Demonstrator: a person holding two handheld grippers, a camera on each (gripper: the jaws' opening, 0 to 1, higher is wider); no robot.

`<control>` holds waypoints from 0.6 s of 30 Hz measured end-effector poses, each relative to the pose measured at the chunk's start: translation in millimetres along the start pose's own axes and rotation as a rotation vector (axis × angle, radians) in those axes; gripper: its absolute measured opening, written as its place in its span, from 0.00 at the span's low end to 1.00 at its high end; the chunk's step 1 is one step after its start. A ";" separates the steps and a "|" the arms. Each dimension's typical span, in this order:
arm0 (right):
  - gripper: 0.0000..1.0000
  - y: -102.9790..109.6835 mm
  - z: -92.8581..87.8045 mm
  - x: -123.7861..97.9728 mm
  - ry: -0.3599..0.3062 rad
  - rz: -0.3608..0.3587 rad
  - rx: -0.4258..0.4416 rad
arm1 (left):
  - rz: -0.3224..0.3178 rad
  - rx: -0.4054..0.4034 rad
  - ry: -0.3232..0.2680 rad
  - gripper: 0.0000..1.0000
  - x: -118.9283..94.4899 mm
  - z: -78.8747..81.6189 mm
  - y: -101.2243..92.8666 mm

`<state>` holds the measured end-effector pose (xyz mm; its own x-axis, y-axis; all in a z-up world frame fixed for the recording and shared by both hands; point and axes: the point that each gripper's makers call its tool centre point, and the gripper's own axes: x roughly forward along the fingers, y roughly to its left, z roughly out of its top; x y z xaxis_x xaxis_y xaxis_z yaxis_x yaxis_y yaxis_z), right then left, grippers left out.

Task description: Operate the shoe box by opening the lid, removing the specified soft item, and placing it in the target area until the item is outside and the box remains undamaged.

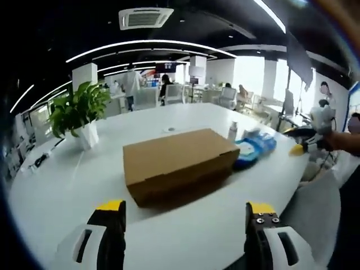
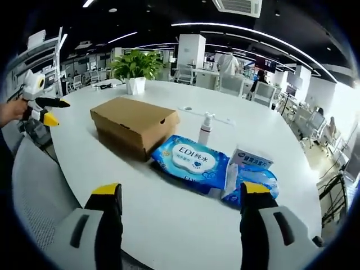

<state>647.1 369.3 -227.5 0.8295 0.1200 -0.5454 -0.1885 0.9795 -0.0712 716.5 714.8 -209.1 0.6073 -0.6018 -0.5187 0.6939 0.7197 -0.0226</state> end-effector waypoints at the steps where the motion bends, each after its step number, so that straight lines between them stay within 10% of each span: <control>1: 0.84 -0.7 -1.0 -1.5 0.001 -0.002 0.003 | -0.002 0.000 -0.001 0.91 -1.3 -0.5 -1.2; 18: 0.96 -3.6 -1.6 -24.6 -0.012 -0.039 0.005 | 0.030 -0.013 -0.045 1.00 -17.6 1.7 -0.7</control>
<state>626.6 362.6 -215.2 0.8422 0.0839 -0.5325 -0.1537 0.9842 -0.0879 706.0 724.3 -198.4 0.6450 -0.5942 -0.4805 0.6699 0.7422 -0.0187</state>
